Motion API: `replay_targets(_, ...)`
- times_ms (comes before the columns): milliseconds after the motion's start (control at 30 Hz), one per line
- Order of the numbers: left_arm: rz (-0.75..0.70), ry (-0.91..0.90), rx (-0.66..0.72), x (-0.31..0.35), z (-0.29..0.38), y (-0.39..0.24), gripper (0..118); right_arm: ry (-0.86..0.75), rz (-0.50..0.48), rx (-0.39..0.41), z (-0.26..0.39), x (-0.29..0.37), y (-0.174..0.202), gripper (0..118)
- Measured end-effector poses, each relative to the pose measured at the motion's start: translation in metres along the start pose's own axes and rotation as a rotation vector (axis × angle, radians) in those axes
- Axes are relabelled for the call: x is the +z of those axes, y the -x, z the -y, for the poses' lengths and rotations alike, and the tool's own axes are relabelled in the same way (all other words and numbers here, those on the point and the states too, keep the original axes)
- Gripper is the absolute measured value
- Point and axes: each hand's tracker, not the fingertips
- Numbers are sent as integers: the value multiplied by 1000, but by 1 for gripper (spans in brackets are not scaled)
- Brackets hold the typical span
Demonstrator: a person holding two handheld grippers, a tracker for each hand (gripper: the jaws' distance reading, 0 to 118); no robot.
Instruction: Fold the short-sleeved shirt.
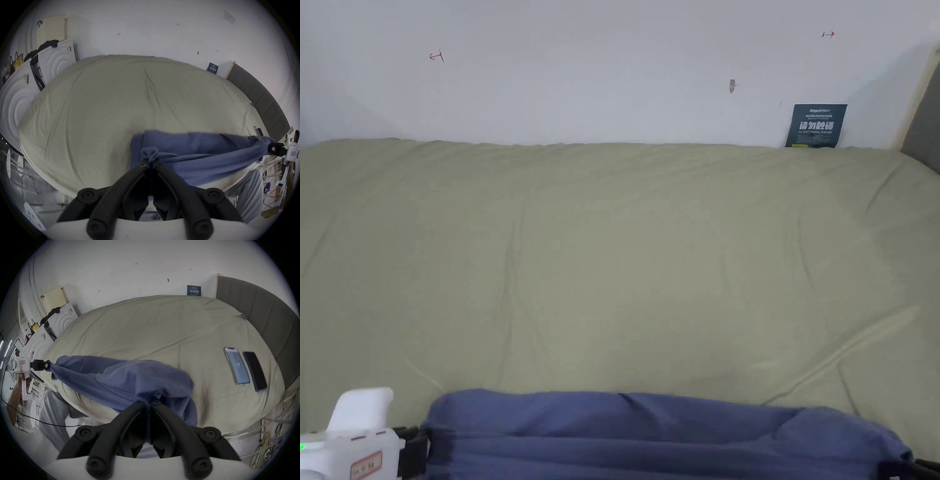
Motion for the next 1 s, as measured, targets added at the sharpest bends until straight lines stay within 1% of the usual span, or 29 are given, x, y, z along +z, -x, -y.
replay_targets(167,2,24,-4,-10,18,3,0,53,7,-7,13,-20,-5,6)
replay_targets(267,-7,0,-24,1,23,-5,0,66,1,-7,16,-27,-14,6)
replay_targets(300,-8,-10,-27,2,23,-6,6,66,5,-5,16,-27,-14,7)
replay_targets(333,-26,-17,-29,1,28,-4,26,54,14,-11,16,-26,-14,10)
replay_targets(367,-57,-12,-35,0,27,-3,78,50,35,-23,15,-26,-17,31)
replay_targets(400,-67,10,-38,0,27,-2,112,58,56,-32,12,-24,-18,64)
replay_targets(433,-62,14,-38,3,27,-1,118,59,67,-38,11,-22,-19,98)
replay_targets(467,-66,9,-24,6,24,2,117,33,89,-61,12,-17,-20,117)
replay_targets(567,-74,-53,-12,21,19,-4,117,-69,74,-131,8,-5,-19,117)
replay_targets(600,-67,-73,-2,30,18,-5,115,-86,81,-141,6,0,-13,117)
replay_targets(633,-70,-100,12,38,16,-8,109,-103,85,-148,5,4,-5,116)
replay_targets(667,-54,-160,33,46,16,-12,91,-150,95,-146,3,10,2,107)
replay_targets(700,-49,-189,37,52,15,-17,62,-230,132,-144,4,15,11,87)
replay_targets(733,-66,-233,55,63,15,-25,19,-293,189,-126,4,21,22,48)
replay_targets(767,-60,-270,45,66,17,-29,0,-341,227,-92,2,28,37,1)
replay_targets(800,-89,-322,44,71,19,-33,0,-390,279,-65,2,29,46,1)
replay_targets(833,-108,-302,38,77,14,-36,0,-458,308,-44,3,34,56,1)
replay_targets(900,-79,-320,52,89,19,-36,0,-456,249,-45,2,40,67,1)
replay_targets(933,-69,-327,60,93,19,-36,0,-478,240,-58,4,43,74,1)
replay_targets(1000,-64,-316,71,90,22,-29,0,-464,221,-58,6,44,82,1)
